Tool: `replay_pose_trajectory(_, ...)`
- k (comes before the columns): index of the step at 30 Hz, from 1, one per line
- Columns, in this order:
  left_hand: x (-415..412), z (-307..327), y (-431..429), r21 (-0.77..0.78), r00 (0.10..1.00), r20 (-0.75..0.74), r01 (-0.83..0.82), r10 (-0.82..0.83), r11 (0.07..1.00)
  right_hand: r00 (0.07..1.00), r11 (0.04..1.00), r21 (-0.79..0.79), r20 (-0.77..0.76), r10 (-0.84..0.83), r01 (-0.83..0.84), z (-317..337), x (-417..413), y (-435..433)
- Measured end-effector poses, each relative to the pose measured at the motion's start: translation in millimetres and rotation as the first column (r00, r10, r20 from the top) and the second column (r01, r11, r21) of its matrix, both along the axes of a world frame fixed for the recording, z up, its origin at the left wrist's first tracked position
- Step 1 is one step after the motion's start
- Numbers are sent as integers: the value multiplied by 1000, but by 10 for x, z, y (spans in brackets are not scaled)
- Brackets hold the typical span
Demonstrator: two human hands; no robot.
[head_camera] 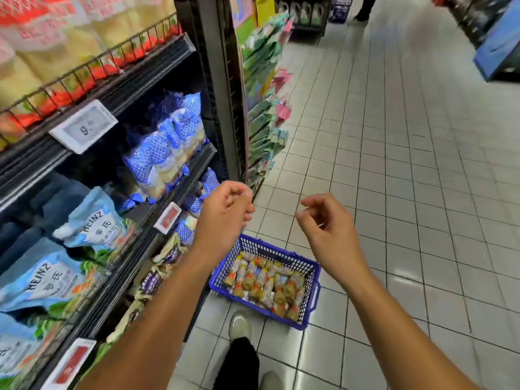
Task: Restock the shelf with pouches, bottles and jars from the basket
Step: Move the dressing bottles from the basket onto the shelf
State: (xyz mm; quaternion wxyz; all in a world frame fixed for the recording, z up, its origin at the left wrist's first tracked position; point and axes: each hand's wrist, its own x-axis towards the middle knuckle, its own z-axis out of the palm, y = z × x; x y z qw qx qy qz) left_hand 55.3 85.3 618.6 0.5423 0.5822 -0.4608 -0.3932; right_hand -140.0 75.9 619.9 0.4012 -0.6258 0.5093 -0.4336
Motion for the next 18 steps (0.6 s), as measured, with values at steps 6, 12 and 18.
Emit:
replay_pose_trajectory(6,182,-553,-544,146,1000,-10,24,-23,989,998,988,141,-15,-54,56,-441,45,-402)
replay_pose_trajectory(12,397,-1204,-1127,351,997,12,69,-78,934,988,938,311,-72,-136,152,-997,113,-857)
replay_pose_trajectory(18,432,-2034,-1507,513,993,23,85,-113,854,973,840,491,-138,-187,231,-1769,66,-1094)
